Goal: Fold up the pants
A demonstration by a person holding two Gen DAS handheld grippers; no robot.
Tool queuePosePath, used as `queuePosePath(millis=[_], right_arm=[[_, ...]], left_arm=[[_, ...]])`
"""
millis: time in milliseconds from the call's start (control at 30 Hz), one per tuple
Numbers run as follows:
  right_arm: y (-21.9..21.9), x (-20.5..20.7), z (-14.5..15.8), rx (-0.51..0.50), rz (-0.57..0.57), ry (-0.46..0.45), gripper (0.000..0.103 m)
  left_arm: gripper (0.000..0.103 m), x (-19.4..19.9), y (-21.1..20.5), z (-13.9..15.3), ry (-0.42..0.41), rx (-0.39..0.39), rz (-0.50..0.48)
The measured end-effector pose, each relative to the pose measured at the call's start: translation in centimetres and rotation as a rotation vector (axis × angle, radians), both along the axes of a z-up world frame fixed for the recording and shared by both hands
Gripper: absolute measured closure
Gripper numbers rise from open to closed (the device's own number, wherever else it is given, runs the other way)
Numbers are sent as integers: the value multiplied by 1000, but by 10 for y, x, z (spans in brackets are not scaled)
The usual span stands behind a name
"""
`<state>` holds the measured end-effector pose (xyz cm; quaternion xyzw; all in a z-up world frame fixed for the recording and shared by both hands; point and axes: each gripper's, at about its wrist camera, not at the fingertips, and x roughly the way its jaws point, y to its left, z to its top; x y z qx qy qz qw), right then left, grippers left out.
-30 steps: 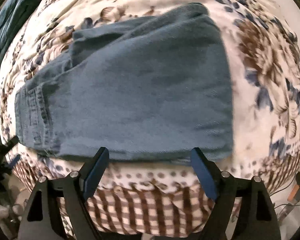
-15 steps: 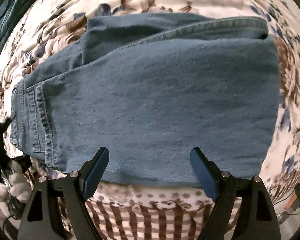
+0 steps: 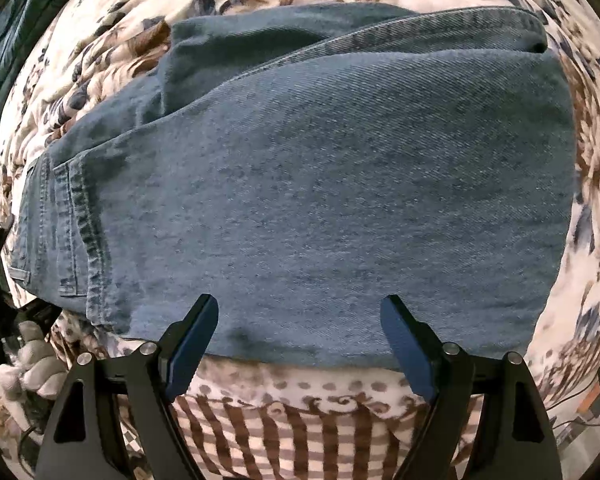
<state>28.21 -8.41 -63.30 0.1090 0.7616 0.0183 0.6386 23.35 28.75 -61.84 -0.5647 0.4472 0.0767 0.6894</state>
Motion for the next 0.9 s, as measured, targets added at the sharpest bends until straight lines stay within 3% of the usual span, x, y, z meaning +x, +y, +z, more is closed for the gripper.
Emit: queuePosePath(millis=[100,167,267,300,333,400,467,567,633,900], right_arm=[[-2,3,-4,3,2,4,17],[-2,4,-4,3,7,-1,17],[-5,8,-2,3,7,-4,17],[-6,9,-1,3,6,-4,17],[-7,9,-1,4,4,-6,17],[-8,10,0,6,5,-9,17],[-8,11,-1,9,11,-8,17],[-11,11,1,23,-1,-6,17],[-13,11,4,24,-3,-14,17],[-34,15,6,-19,-13,-27,17]], left_arm=[[7,6,8,-20,21,-53,40],[7,10,7,-9,33,-18,48],[35,12,-5,21,32,79,14],[58,14,-9,29,14,101,-3],[67,16,-14,38,0,131,-23],[67,25,-23,48,17,214,-87],[67,34,-24,40,52,245,-99],[67,41,-16,13,85,200,-100],[68,39,-13,12,70,174,-88],[78,38,-45,74,-10,332,-183]])
